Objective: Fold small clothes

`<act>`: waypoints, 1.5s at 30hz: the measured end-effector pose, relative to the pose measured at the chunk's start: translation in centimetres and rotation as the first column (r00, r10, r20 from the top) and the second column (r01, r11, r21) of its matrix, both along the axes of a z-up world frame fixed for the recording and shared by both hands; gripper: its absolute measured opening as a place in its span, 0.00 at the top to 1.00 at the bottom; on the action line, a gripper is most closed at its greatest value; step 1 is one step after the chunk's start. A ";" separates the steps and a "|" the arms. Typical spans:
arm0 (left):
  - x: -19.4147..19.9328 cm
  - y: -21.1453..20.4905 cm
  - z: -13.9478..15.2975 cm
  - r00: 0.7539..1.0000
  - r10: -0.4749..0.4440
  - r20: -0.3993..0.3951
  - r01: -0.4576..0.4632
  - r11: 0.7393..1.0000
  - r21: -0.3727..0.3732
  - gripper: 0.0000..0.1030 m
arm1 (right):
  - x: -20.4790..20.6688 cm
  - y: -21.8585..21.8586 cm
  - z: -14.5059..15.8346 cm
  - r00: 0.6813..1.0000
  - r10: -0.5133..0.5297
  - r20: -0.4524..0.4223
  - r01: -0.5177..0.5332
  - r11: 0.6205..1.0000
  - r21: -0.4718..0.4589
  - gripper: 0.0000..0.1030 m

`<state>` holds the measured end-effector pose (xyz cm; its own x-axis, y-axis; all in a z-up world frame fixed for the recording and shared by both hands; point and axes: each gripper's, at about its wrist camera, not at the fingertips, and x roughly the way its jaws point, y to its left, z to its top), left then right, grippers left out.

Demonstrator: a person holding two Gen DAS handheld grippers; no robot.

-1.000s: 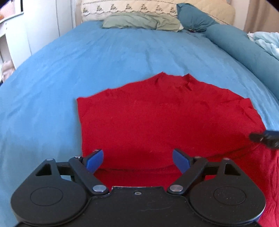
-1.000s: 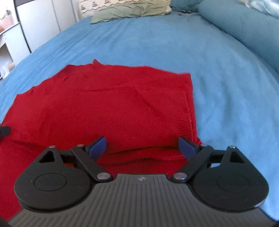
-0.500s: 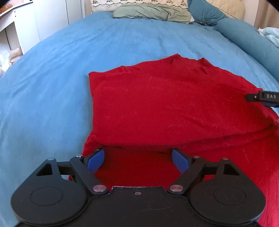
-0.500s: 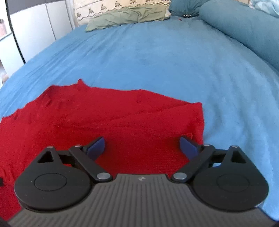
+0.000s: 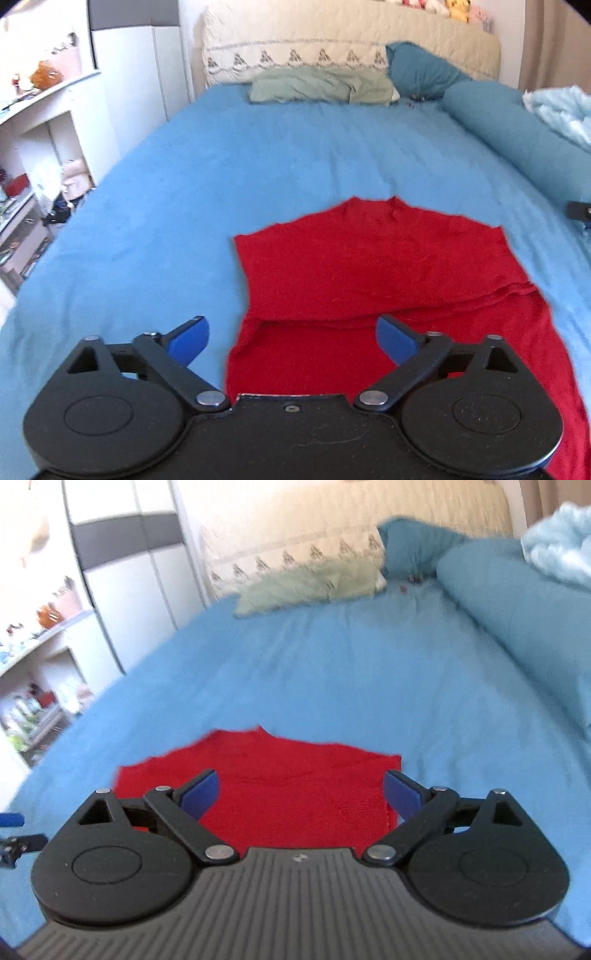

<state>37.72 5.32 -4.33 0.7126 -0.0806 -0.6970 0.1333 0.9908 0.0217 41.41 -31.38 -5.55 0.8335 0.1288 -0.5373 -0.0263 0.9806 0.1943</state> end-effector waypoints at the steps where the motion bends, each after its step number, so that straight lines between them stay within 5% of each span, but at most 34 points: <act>1: -0.8 0.5 0.5 1.000 0.003 -0.002 -0.003 1.000 -0.008 0.01 | -1.5 0.0 1.0 1.000 0.003 0.013 -0.003 1.000 -0.007 0.00; 5: -4.4 2.2 1.2 1.000 0.001 0.009 -0.001 1.000 -0.011 0.01 | -8.2 -1.0 3.2 0.998 -0.008 0.068 0.009 1.000 -0.015 0.00; 12: -11.4 4.8 -0.8 0.999 0.014 0.046 -0.012 0.998 -0.055 0.01 | -19.2 -1.9 1.8 0.997 -0.018 0.075 0.022 0.998 -0.061 0.00; 21: -18.6 5.8 -5.1 0.998 0.007 -0.066 -0.017 0.988 -0.151 0.03 | -30.4 -0.5 -2.7 0.994 -0.080 -0.069 0.076 0.995 -0.059 0.00; 30: -20.9 6.8 -11.7 0.985 0.038 -0.169 -0.064 0.987 -0.150 0.32 | -33.0 3.0 -9.9 0.984 -0.113 -0.140 0.092 0.985 -0.146 0.01; 45: -21.7 6.7 -12.8 0.992 0.045 -0.115 -0.066 0.980 -0.185 0.51 | -32.4 3.5 -14.4 0.956 -0.180 -0.231 0.157 0.981 -0.114 0.27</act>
